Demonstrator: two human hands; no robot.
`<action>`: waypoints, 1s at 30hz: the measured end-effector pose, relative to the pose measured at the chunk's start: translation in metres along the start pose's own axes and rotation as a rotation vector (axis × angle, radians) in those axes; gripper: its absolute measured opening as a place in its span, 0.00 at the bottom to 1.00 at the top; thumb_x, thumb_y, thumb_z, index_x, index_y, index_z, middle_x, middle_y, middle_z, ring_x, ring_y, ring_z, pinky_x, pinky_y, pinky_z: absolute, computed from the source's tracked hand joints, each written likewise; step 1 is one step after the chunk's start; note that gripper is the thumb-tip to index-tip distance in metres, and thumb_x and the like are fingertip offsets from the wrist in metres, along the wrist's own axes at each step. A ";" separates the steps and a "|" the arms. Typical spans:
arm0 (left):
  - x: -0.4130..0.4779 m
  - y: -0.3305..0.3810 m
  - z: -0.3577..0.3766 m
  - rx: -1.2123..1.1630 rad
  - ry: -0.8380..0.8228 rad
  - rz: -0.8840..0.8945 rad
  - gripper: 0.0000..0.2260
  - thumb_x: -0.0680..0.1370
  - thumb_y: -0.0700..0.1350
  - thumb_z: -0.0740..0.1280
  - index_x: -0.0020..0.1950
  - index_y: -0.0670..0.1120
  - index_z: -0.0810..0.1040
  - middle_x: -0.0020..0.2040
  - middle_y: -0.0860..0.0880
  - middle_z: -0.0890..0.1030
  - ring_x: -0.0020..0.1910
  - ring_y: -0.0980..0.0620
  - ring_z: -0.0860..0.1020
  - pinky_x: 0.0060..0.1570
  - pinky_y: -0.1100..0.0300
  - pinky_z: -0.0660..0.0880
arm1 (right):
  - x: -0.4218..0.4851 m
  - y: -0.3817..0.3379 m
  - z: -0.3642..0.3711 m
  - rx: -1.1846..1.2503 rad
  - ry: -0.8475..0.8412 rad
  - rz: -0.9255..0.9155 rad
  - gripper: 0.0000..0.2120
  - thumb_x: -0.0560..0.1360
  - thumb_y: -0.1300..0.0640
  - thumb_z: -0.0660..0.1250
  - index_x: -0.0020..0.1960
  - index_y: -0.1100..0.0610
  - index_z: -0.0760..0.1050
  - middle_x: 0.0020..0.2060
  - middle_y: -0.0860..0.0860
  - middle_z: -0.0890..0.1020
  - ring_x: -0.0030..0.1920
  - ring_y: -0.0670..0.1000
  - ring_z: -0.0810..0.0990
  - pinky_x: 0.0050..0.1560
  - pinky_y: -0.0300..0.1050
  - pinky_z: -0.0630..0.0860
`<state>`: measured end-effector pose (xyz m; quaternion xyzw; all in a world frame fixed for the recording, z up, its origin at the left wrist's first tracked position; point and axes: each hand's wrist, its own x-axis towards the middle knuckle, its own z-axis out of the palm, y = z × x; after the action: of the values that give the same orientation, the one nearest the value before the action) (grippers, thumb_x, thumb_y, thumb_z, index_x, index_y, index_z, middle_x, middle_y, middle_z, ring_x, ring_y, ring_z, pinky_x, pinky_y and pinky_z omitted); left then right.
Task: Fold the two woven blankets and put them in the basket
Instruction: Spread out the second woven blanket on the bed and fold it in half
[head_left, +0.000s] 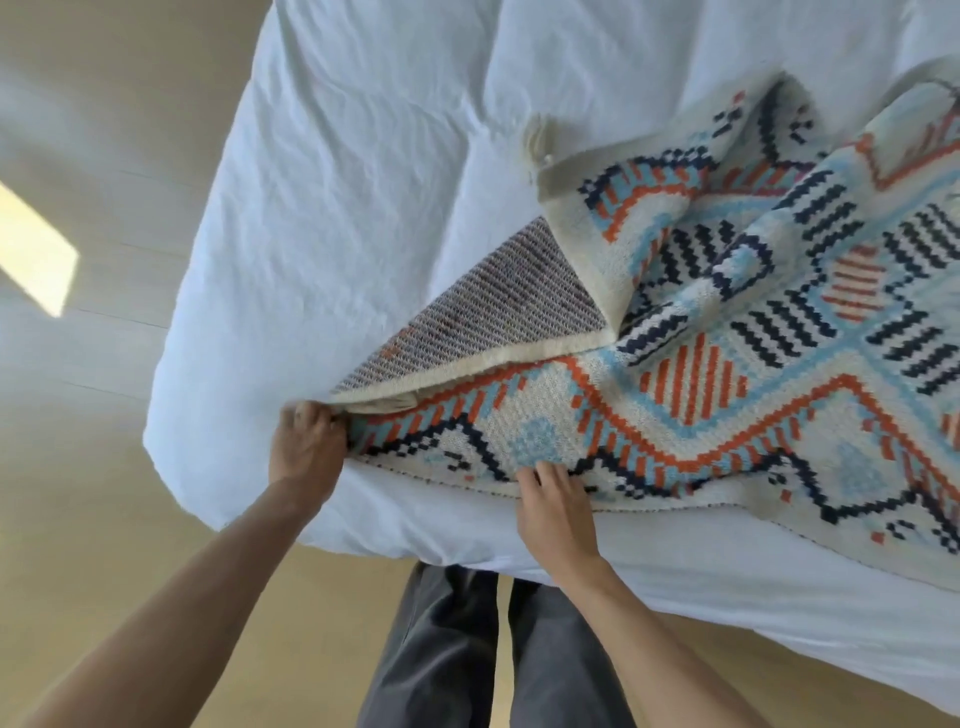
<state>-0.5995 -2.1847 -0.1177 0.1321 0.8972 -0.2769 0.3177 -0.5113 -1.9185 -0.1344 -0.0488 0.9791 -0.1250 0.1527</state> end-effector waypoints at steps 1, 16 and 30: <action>0.004 -0.004 -0.001 0.045 0.025 0.022 0.20 0.78 0.44 0.58 0.70 0.46 0.67 0.69 0.43 0.68 0.70 0.42 0.62 0.66 0.50 0.59 | 0.004 0.001 -0.001 -0.010 0.004 -0.004 0.14 0.59 0.68 0.75 0.43 0.60 0.79 0.35 0.54 0.78 0.35 0.56 0.77 0.34 0.47 0.75; -0.009 -0.032 0.016 -0.181 0.036 -0.218 0.24 0.75 0.41 0.60 0.71 0.41 0.64 0.66 0.42 0.67 0.65 0.41 0.66 0.55 0.50 0.67 | -0.004 -0.005 0.000 -0.068 -0.107 0.026 0.14 0.61 0.65 0.75 0.45 0.60 0.79 0.37 0.54 0.78 0.37 0.56 0.76 0.34 0.49 0.76; -0.021 -0.038 0.041 -0.353 0.077 -0.229 0.18 0.65 0.36 0.72 0.53 0.41 0.74 0.45 0.42 0.74 0.41 0.43 0.74 0.35 0.53 0.70 | -0.010 0.005 -0.002 -0.114 -0.132 -0.013 0.22 0.56 0.65 0.78 0.48 0.60 0.78 0.40 0.56 0.78 0.40 0.58 0.78 0.36 0.51 0.77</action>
<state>-0.5783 -2.2409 -0.1148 -0.0176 0.9524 -0.1446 0.2677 -0.5021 -1.9120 -0.1312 -0.0721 0.9721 -0.0667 0.2132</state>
